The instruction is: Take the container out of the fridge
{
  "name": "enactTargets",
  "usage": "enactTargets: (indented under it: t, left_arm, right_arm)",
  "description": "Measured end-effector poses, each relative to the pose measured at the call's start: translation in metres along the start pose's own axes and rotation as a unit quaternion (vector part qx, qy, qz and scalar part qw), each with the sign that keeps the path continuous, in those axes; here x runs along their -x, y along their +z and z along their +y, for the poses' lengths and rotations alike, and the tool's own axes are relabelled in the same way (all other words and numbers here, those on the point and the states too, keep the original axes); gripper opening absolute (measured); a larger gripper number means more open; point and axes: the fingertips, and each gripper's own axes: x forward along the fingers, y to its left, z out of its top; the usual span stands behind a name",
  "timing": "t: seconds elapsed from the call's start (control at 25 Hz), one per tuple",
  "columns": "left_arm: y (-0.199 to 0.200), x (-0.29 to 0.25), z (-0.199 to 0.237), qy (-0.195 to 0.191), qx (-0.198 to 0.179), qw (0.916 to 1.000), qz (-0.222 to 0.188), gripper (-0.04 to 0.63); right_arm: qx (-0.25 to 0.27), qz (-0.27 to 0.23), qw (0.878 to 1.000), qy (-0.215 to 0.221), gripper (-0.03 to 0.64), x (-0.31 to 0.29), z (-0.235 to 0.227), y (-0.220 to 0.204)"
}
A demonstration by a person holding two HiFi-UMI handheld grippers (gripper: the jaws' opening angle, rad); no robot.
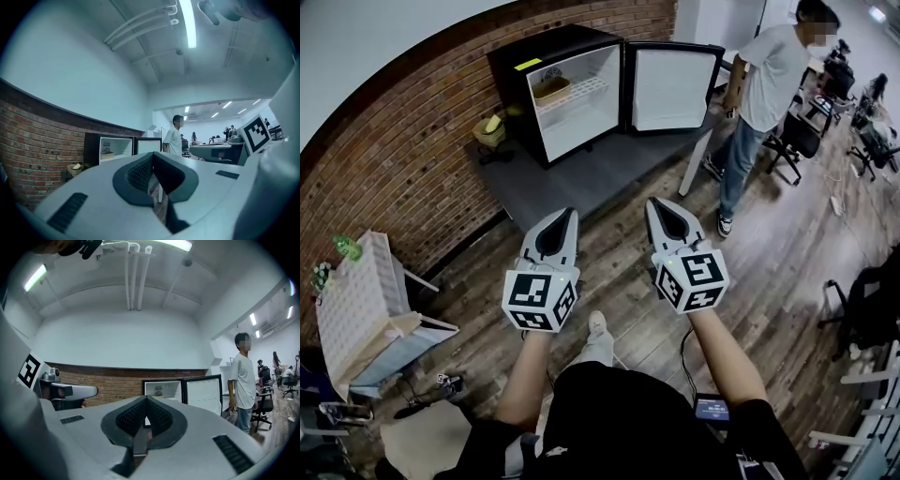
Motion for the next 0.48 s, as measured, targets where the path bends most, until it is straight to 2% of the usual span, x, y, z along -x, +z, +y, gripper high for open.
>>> enactTargets:
  t: [0.48]
  left_arm:
    - [-0.014, -0.114, 0.091, 0.002, 0.014, 0.9998, 0.013, 0.014]
  right_arm:
    - [-0.005, 0.022, 1.0, 0.006, 0.038, -0.143, -0.039, -0.015]
